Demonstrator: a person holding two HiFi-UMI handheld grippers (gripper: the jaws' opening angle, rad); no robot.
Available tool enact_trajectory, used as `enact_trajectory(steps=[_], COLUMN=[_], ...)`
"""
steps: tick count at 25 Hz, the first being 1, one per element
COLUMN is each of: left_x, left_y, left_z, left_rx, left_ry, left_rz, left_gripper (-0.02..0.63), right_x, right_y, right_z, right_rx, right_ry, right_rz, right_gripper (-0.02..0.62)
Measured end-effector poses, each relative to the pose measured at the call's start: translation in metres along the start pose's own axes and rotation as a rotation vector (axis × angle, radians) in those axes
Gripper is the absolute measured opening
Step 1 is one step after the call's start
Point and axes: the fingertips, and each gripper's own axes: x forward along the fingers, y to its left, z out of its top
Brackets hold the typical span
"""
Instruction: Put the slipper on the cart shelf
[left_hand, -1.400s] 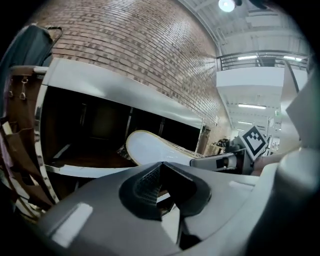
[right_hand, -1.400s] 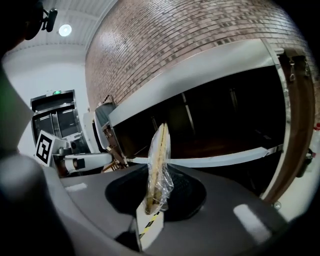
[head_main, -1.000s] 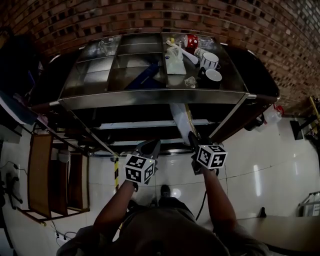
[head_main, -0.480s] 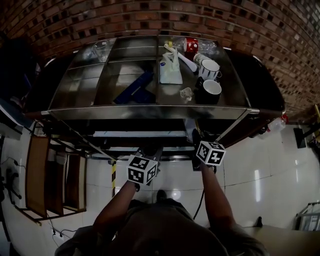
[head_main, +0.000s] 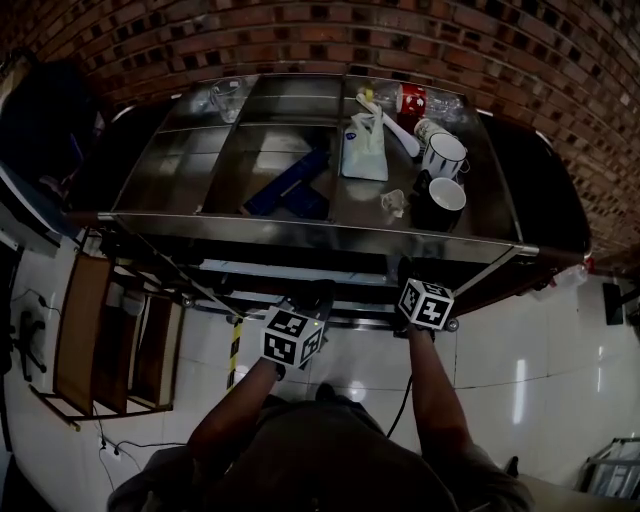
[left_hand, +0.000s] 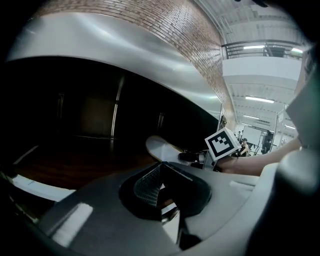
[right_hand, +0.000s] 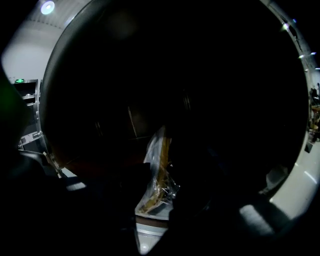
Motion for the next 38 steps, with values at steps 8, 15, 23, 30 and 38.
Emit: enact_trajectory(steps=[8, 15, 23, 30, 38], left_x=[0.004, -0.012, -0.028, -0.043, -0.053], left_y=[-0.006, -0.006, -0.014, -0.027, -0.039], left_z=[0.0, -0.001, 0.006, 0.023, 0.043], left_rx=[-0.001, 0.003, 0.02, 0.03, 0.071], left_ry=[0.014, 0.025, 0.009, -0.015, -0.032], left_rz=[0.016, -0.009, -0.093, -0.172, -0.25], left_gripper=[0.008, 0.008, 0.008, 0.008, 0.008], right_x=[0.007, -0.014, -0.086, -0.14, -0.168], right_y=[0.002, 0.005, 0.045, 0.1, 0.157], right_z=[-0.013, -0.014, 0.015, 0.033, 0.047], right_rx=[-0.118, -0.206, -0.108, -0.106, -0.113], right_ry=[0.046, 0.041, -0.083, -0.178, -0.229], right_rz=[0.043, 0.017, 0.041, 0.119, 0.233], right_gripper=[0.276, 0.419, 0.235, 0.007, 0.0])
